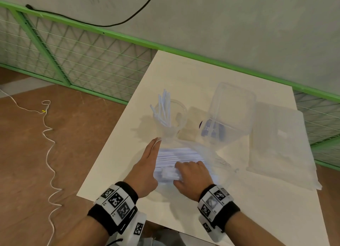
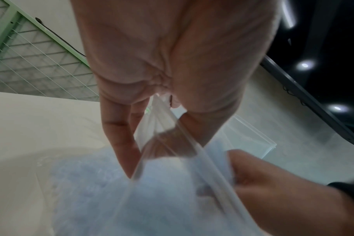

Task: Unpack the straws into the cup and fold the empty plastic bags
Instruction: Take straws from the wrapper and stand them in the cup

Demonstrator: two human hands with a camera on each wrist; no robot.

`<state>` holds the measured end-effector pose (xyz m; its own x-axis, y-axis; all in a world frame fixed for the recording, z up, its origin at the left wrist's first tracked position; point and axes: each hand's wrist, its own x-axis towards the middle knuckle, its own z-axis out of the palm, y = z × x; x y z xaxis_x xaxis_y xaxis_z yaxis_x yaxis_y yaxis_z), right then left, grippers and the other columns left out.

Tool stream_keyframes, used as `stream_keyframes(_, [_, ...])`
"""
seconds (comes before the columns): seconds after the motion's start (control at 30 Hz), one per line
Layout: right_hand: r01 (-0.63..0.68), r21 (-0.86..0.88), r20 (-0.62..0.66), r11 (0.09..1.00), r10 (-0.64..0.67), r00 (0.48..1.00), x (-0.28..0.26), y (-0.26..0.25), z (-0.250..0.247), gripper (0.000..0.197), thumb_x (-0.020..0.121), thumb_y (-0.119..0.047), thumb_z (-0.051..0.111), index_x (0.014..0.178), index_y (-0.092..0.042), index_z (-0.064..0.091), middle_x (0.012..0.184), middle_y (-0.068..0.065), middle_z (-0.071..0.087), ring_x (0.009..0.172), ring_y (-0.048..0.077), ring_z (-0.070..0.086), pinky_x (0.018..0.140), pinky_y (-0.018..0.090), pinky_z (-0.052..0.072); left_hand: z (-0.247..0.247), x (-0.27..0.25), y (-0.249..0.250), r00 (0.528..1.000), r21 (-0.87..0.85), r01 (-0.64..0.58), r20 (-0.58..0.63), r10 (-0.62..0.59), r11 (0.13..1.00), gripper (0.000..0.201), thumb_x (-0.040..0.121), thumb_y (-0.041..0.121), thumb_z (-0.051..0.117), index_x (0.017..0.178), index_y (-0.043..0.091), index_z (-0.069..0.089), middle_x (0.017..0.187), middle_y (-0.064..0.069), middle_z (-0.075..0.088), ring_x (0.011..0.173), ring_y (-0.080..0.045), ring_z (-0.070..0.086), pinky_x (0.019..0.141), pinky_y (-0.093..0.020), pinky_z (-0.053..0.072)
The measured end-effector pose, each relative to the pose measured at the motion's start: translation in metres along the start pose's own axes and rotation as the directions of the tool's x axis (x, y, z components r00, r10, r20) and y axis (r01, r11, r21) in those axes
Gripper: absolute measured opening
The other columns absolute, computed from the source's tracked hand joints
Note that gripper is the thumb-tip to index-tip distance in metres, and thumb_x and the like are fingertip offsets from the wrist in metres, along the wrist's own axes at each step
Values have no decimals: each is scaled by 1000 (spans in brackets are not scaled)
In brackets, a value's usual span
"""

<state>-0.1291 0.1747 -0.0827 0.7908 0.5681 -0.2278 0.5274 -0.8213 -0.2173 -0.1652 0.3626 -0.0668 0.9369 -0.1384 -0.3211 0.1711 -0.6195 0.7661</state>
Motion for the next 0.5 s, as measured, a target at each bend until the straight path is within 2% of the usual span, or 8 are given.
stream_keyframes(0.07, [-52, 164, -51, 985, 61, 997, -3, 6, -10, 35, 81, -42, 45, 108, -22, 53, 90, 0, 67, 86, 28, 61, 72, 32, 38, -1, 0, -2, 1000, -5, 2, 1, -2, 1000, 116, 70, -17, 52, 153, 36, -8, 155, 30, -15, 138, -9, 33, 94, -34, 52])
stream_keyframes(0.13, [-78, 306, -83, 949, 108, 991, -6, 13, -20, 14, 82, -40, 53, 87, -28, 50, 71, -6, 57, 71, 25, 56, 62, 29, 35, -2, 1, -3, 1000, -5, 10, 2, -10, 1000, 116, 70, -17, 53, 153, 37, -8, 156, 30, -16, 135, -10, 36, 92, -34, 53])
stream_keyframes(0.23, [-89, 431, -113, 898, 152, 982, -11, 19, -37, 34, 86, -38, 56, 60, -29, 36, 54, -8, 42, 55, 13, 43, 58, 30, 33, -2, 2, -4, 1000, -9, 26, 11, -26, 1000, 117, 69, -16, 53, 152, 39, -9, 154, 32, -17, 130, -11, 42, 88, -34, 55])
stream_keyframes(0.3, [-25, 559, -191, 829, 158, 969, -13, 15, -64, 34, 85, -39, 58, 59, -27, 40, 56, -8, 45, 54, 10, 46, 56, 35, 39, -3, 2, -4, 999, -10, 34, 19, -34, 999, 118, 69, -15, 54, 152, 40, -10, 153, 34, -17, 125, -13, 47, 85, -34, 56])
stream_keyframes(0.37, [93, 690, -302, 718, 168, 939, -12, 8, -103, 31, 83, -41, 60, 63, -19, 53, 63, -1, 54, 62, 22, 57, 61, 42, 48, -3, 1, -3, 999, -20, 45, 31, -45, 999, 118, 70, -15, 54, 152, 40, -9, 153, 34, -17, 121, -14, 49, 81, -33, 57])
stream_keyframes(0.4, [150, 732, -357, 665, 186, 915, -11, 5, -126, 33, 82, -40, 61, 65, -11, 57, 67, 6, 59, 65, 25, 60, 63, 40, 50, -3, 1, -2, 998, -28, 55, 39, -54, 998, 117, 70, -15, 54, 152, 41, -9, 152, 36, -18, 119, -14, 50, 79, -33, 57])
stream_keyframes(0.43, [207, 752, -418, 626, 209, 884, -8, 3, -150, 31, 81, -37, 62, 65, -10, 60, 67, 5, 62, 67, 22, 62, 63, 34, 49, -4, 1, -1, 997, -34, 61, 45, -60, 998, 117, 70, -15, 53, 152, 41, -9, 151, 37, -18, 117, -14, 51, 77, -33, 58])
stream_keyframes(0.5, [304, 772, -525, 558, 290, 800, 0, -2, -196, 21, 80, -30, 63, 63, -18, 63, 64, -7, 64, 65, 10, 62, 59, 22, 44, -4, 0, 2, 997, -41, 66, 47, -64, 997, 117, 71, -14, 53, 151, 42, -9, 150, 38, -19, 116, -15, 52, 77, -33, 58])
